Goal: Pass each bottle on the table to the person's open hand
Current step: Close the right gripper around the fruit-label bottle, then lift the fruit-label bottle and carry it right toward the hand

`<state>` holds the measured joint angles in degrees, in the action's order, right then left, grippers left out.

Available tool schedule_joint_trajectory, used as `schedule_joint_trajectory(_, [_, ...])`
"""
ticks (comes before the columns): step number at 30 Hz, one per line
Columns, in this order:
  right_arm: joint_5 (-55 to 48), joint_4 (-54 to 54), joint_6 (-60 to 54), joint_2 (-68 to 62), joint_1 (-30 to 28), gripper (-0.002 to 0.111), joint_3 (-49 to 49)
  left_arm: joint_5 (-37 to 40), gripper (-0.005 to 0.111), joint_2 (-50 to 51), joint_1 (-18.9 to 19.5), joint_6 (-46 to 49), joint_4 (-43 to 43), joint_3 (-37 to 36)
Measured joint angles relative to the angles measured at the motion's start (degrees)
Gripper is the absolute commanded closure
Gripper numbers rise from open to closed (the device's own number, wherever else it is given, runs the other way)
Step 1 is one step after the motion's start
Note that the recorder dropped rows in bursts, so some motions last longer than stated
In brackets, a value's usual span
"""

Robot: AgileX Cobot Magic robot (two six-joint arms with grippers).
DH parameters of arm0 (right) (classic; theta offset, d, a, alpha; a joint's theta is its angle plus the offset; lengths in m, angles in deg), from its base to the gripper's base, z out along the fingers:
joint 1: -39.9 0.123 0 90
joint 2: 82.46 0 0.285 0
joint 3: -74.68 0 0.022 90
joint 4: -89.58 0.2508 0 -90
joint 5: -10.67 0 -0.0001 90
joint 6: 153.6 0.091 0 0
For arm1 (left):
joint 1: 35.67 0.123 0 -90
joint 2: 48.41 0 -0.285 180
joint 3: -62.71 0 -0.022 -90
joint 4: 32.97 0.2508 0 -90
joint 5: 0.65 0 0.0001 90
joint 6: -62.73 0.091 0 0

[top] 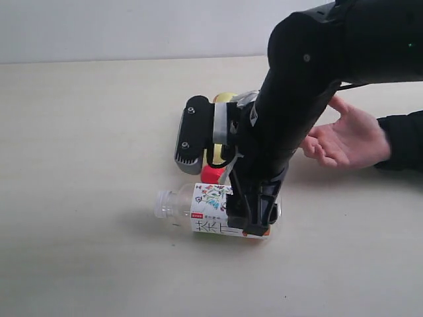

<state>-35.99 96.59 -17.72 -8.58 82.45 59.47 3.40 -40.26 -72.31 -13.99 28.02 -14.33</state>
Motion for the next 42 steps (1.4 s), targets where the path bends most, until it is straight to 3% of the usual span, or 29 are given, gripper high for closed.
schedule_joint_trajectory(17, [6.7,-2.7,2.1,-11.3,0.0,0.030,0.1,0.0,0.107,0.0,0.0,0.0,0.0,0.0])
schedule_joint_trajectory(19, [6.7,-2.7,2.1,-12.1,0.0,0.039,0.1,0.0,0.107,0.0,0.0,0.0,0.0,0.0])
schedule_joint_trajectory(26, [6.6,-2.4,4.6,-12.1,0.0,0.097,0.1,0.0,0.107,0.0,0.0,0.0,0.0,0.0])
schedule_joint_trajectory(28, [6.2,-1.1,5.2,-12.1,0.0,0.108,0.1,0.0,0.107,0.0,0.0,0.0,0.0,0.0])
schedule_joint_trajectory(37, [0.8,11.7,6.0,-10.5,0.0,0.108,0.1,0.0,0.107,0.0,0.0,0.0,0.0,0.0])
schedule_joint_trajectory(42, [-4.6,14.3,12.3,-3.8,0.0,0.108,1.2,0.0,0.107,0.0,0.0,0.0,0.0,0.0])
